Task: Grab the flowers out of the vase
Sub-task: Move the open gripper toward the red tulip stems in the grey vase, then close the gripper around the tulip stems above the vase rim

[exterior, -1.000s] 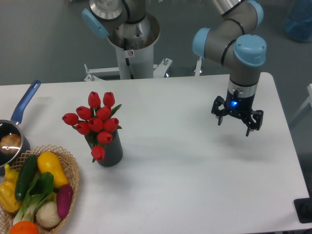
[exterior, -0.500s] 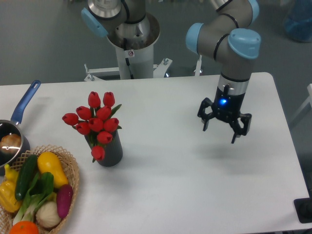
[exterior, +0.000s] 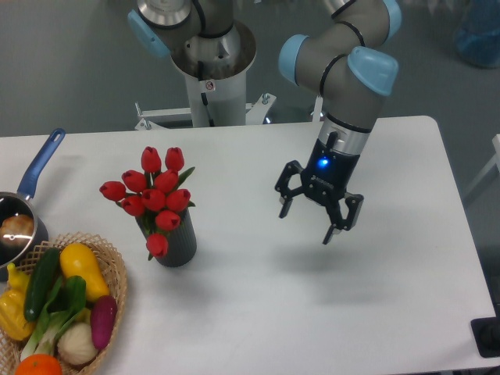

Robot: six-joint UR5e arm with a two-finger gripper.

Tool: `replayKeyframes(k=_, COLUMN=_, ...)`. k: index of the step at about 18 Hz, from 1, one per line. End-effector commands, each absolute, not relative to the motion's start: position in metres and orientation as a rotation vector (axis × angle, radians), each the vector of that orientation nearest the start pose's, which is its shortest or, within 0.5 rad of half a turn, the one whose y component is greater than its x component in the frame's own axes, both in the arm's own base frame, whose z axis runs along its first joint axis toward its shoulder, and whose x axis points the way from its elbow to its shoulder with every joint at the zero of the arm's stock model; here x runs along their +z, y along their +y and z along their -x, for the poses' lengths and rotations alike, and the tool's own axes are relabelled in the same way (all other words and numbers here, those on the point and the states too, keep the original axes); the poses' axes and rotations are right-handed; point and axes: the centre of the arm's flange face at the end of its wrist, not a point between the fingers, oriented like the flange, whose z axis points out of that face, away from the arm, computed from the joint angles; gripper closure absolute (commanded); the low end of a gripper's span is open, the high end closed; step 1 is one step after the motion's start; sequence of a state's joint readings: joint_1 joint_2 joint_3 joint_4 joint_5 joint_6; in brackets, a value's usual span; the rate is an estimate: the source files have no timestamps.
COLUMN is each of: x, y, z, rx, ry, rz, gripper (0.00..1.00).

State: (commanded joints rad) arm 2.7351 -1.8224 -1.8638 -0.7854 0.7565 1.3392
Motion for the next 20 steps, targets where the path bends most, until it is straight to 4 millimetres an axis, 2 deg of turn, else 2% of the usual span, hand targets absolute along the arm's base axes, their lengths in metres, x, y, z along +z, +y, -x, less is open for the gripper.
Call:
replayKeyframes(k=7, x=0.329, y=0.412, z=0.415, rx=-0.175, ry=0.287, rz=2.205, gripper=0.00)
replayKeyframes(k=12, x=0.334, y=0.432, z=0.367, rx=-0.260, ry=0.341, rz=2.116, gripper=0.00)
replayKeyframes(k=15, x=0.334, y=0.433, z=0.339, rx=-0.297, ry=0.359, rz=2.104, gripper=0.00)
replayKeyframes(k=20, x=0.339, y=0.427, z=0.325, rx=-0.392, ry=0.313, rz=2.125, gripper=0.00)
